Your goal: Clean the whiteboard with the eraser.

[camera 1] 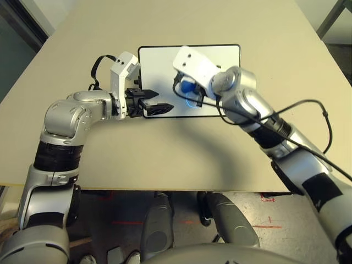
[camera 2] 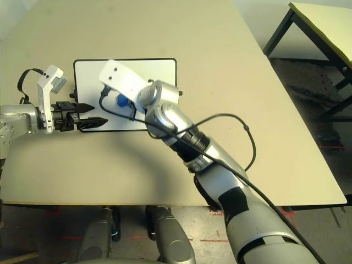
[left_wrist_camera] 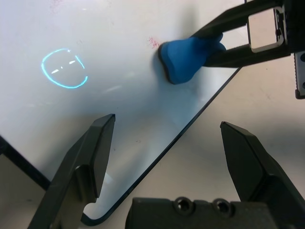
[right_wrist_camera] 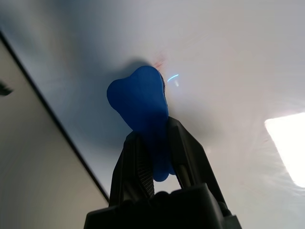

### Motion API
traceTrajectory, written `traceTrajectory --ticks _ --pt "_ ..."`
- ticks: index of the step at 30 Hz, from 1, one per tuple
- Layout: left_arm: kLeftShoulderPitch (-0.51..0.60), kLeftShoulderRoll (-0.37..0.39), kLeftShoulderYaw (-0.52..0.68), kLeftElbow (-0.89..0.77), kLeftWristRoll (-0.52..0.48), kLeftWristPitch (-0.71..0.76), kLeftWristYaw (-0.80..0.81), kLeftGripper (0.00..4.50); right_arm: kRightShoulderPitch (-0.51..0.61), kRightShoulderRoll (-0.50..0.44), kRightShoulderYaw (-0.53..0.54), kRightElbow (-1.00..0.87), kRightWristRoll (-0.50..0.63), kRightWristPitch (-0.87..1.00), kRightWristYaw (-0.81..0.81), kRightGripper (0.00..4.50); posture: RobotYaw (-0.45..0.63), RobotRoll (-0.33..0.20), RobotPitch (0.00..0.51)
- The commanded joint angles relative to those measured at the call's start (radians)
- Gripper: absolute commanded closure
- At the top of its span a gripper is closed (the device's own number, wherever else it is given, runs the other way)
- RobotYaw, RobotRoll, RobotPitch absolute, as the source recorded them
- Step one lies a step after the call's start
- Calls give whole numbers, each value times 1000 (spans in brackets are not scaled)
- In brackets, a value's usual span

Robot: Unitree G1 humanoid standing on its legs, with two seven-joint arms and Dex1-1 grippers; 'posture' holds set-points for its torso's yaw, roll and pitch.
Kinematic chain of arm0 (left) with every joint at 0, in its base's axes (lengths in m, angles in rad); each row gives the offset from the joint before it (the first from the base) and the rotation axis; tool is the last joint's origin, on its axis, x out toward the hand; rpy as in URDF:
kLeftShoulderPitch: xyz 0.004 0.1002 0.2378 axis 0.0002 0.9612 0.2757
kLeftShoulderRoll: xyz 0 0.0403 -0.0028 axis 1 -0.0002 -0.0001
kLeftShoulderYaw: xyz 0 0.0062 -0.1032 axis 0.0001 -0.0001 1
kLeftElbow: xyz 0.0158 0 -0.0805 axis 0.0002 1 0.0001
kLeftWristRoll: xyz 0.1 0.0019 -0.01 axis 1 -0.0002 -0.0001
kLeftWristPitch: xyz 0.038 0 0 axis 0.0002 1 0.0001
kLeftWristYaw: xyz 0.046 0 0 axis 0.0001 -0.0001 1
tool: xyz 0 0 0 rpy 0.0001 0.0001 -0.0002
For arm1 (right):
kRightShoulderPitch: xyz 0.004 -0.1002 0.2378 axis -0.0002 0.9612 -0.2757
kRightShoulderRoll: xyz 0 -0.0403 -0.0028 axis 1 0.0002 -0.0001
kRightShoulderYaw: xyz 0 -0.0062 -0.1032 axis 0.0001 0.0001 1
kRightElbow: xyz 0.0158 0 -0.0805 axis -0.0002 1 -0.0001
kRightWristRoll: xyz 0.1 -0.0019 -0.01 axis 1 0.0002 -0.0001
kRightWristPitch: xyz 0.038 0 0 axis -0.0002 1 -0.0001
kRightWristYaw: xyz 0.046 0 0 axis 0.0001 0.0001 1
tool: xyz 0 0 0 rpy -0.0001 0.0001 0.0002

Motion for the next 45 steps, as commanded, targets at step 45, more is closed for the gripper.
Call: traceTrajectory --ticks 45 --pt "-5 -5 -15 21 15 -17 -9 0 -133 43 -52 116 179 109 -55 3901 -94 0 206"
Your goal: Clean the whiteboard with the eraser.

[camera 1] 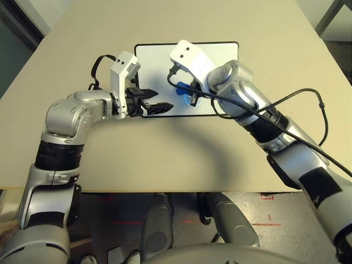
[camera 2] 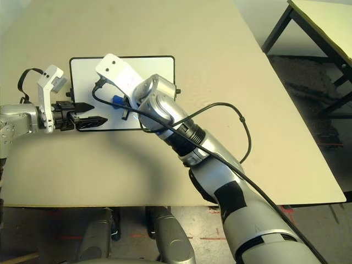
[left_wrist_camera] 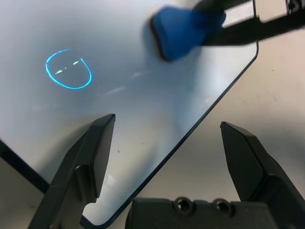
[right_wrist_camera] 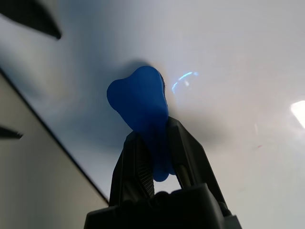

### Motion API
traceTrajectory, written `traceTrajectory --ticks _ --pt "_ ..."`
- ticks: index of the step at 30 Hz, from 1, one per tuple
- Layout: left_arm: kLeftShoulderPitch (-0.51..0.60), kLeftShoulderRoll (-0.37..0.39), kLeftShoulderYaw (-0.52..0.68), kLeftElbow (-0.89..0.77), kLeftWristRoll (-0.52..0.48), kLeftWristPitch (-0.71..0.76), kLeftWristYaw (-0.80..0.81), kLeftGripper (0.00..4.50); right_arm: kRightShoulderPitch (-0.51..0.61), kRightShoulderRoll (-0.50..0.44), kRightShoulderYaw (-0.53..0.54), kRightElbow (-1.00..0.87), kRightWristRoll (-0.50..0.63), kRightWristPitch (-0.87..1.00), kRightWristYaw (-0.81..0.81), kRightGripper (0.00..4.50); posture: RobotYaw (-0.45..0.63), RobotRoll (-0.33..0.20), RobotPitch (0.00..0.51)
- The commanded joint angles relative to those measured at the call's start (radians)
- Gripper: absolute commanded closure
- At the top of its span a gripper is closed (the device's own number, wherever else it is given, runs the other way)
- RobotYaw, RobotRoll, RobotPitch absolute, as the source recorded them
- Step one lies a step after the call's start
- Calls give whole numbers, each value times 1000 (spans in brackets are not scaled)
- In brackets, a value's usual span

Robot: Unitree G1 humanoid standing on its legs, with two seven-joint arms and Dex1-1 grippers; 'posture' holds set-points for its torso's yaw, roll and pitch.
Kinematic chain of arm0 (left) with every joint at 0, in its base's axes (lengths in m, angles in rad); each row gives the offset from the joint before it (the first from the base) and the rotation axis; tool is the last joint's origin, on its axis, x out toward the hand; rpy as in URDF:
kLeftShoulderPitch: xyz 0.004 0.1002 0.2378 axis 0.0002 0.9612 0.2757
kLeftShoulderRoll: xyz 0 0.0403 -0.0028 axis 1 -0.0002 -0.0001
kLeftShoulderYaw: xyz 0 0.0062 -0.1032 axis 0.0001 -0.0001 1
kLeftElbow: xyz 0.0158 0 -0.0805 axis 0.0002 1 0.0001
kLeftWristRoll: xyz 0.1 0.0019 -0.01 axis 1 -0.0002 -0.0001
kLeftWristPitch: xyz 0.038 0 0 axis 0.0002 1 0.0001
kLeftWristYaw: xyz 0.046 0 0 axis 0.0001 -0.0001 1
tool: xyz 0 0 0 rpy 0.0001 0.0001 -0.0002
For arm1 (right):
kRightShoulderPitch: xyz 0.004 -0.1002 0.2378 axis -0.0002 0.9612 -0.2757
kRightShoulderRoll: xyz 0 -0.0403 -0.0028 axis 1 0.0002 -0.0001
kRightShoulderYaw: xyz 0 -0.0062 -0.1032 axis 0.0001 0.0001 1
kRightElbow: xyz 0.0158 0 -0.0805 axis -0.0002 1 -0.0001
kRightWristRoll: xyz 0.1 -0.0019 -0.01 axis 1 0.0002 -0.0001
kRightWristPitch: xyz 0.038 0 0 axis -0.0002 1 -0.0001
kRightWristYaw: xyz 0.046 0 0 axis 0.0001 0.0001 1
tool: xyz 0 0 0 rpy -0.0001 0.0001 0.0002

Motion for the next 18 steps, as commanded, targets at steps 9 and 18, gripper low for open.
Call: traceTrajectory --ticks 9,18 --pt "-8 0 -14 13 8 -7 -14 0 47 -50 87 -121 61 111 67 3901 -95 0 201" --pt "-9 2 -15 16 12 -11 -18 0 -31 -8 -1 8 84 32 -37 3901 -92 0 194"
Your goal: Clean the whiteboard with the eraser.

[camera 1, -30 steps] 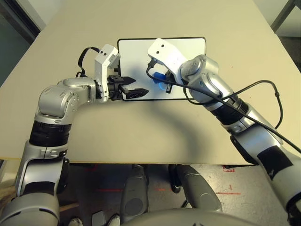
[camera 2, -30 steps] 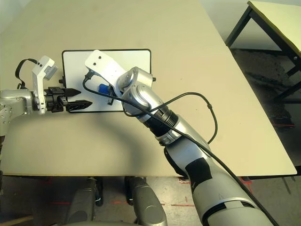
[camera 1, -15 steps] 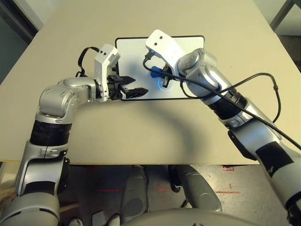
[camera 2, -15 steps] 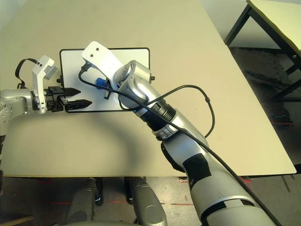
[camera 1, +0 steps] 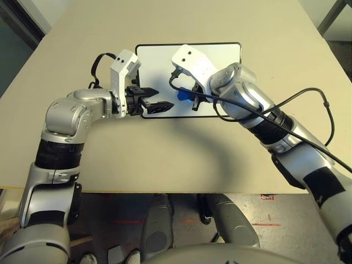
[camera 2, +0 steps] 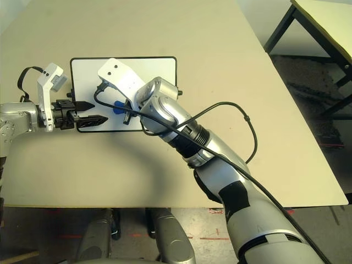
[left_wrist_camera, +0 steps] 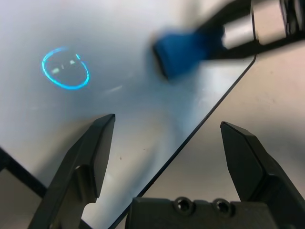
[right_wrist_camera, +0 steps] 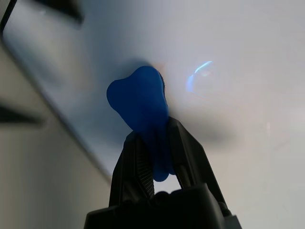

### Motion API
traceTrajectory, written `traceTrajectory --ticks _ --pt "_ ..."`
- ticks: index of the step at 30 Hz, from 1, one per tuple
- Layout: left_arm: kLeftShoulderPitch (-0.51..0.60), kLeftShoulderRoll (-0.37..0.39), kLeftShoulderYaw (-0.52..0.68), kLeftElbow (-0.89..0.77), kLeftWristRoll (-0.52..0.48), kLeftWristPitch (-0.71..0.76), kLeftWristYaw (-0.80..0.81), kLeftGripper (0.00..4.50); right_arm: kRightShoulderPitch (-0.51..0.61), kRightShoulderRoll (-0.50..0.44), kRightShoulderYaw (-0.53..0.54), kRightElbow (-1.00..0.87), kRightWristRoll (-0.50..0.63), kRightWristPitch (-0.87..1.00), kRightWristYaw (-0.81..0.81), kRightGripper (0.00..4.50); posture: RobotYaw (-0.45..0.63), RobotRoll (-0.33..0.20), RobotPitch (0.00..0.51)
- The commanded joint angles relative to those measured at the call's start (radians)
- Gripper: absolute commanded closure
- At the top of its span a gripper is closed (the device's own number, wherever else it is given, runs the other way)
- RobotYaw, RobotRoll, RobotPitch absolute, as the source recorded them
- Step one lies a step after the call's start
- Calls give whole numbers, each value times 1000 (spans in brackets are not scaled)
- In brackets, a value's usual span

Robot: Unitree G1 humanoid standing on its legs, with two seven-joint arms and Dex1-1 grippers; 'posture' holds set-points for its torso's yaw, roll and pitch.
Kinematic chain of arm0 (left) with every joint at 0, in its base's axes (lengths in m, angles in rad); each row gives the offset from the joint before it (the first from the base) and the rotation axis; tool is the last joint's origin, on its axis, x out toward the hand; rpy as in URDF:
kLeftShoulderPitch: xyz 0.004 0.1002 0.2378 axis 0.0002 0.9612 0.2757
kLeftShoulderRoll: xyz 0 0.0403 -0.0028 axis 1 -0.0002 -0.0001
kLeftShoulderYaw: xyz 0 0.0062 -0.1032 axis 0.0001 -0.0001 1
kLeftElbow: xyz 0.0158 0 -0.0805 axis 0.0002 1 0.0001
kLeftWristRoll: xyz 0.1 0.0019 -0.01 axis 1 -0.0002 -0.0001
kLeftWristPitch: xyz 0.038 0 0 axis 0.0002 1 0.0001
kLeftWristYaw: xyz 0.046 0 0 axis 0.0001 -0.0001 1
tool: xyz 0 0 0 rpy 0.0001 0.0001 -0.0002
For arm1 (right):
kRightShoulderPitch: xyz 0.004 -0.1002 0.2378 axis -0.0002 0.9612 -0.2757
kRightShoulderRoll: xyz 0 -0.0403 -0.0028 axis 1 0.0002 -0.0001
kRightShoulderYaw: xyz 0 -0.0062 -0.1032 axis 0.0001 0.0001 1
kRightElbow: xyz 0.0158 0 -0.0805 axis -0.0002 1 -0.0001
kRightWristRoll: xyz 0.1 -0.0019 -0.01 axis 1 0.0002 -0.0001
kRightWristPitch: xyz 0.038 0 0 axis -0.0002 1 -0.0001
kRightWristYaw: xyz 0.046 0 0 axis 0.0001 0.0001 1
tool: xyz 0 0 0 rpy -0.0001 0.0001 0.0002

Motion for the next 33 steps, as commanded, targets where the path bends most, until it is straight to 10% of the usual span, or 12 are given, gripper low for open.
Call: traceTrajectory --ticks 1,22,33 --pt "4 3 -14 9 7 -2 -4 0 4 11 -5 6 27 -3 -6 3901 -92 0 194" --pt "-3 6 -19 19 11 -4 -11 0 19 -19 2 -14 80 1 -44 3902 -90 0 200" --pt "-68 -92 140 8 1 -241 90 0 -73 -115 -407 -158 236 175 -114 3902 -37 0 160"
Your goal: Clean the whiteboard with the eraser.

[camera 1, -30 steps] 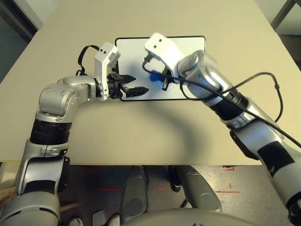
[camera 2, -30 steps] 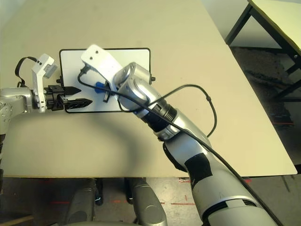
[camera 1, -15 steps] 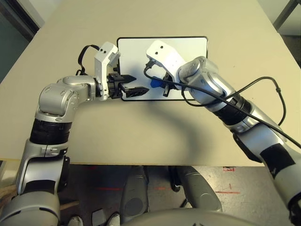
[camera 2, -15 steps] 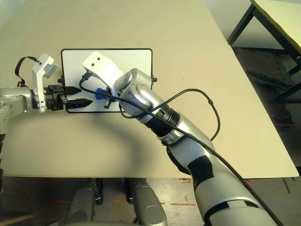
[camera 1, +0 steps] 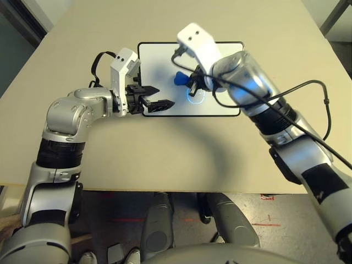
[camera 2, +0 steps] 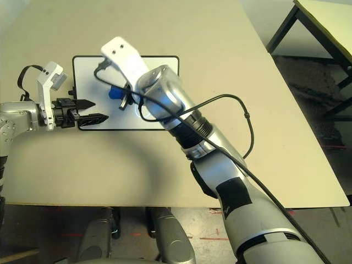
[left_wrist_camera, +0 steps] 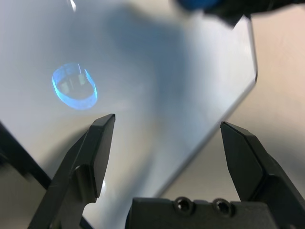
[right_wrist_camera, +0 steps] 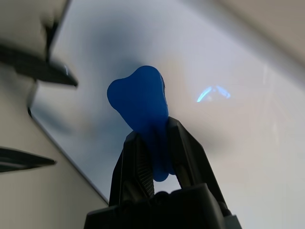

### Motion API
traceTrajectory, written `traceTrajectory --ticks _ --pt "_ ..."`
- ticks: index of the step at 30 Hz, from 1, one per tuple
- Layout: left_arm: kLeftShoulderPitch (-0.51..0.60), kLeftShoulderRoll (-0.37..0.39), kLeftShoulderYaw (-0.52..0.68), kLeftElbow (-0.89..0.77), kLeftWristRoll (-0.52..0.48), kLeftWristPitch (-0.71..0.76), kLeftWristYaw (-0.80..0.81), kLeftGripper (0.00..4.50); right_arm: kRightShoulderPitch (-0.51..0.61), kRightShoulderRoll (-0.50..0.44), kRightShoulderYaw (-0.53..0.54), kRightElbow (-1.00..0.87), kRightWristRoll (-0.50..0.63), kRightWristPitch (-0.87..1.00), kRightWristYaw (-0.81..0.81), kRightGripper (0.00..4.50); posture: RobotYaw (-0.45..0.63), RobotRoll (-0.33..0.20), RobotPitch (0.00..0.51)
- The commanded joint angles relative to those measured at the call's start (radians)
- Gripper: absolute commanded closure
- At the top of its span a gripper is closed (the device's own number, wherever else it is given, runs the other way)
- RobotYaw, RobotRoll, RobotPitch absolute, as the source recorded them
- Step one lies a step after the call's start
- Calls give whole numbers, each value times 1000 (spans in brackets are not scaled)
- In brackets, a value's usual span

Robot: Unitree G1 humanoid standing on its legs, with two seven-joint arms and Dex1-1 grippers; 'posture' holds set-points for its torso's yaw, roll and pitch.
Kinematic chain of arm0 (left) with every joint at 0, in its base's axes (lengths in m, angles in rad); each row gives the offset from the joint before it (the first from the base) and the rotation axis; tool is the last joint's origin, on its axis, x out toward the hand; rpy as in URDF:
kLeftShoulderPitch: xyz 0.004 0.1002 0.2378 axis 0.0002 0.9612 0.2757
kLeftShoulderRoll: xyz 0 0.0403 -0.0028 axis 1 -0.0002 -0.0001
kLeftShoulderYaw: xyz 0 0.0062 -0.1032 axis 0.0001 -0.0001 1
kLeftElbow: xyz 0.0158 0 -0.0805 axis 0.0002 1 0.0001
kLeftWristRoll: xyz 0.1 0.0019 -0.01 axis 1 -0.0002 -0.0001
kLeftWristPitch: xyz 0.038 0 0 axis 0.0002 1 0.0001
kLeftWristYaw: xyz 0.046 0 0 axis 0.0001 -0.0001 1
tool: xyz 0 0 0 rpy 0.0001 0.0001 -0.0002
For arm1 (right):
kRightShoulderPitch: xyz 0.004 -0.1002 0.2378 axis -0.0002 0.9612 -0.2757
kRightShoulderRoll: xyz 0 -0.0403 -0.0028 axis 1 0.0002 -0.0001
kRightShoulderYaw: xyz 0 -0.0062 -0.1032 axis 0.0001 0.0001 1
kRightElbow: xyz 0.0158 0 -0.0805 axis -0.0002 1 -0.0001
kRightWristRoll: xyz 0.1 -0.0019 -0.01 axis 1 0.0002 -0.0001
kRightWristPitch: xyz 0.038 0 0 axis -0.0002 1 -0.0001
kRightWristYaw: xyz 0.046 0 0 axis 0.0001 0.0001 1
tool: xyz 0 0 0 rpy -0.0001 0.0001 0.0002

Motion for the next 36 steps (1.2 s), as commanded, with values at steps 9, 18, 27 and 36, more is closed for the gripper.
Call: traceTrajectory --ticks 9,18,27,36 --pt "-152 -84 288 305 113 -642 272 0 110 -162 -410 -140 -1 202 -328 3902 -38 0 135" --pt "-83 -28 365 700 181 -952 346 0 384 -121 -493 -120 18 211 -495 3902 -52 0 125" --pt "24 -52 370 685 147 -979 361 0 509 -65 -492 -134 58 227 -555 3902 -24 0 132" --pt "46 -80 349 613 135 -915 355 0 544 0 -518 -121 82 275 -619 3902 -9 0 147"
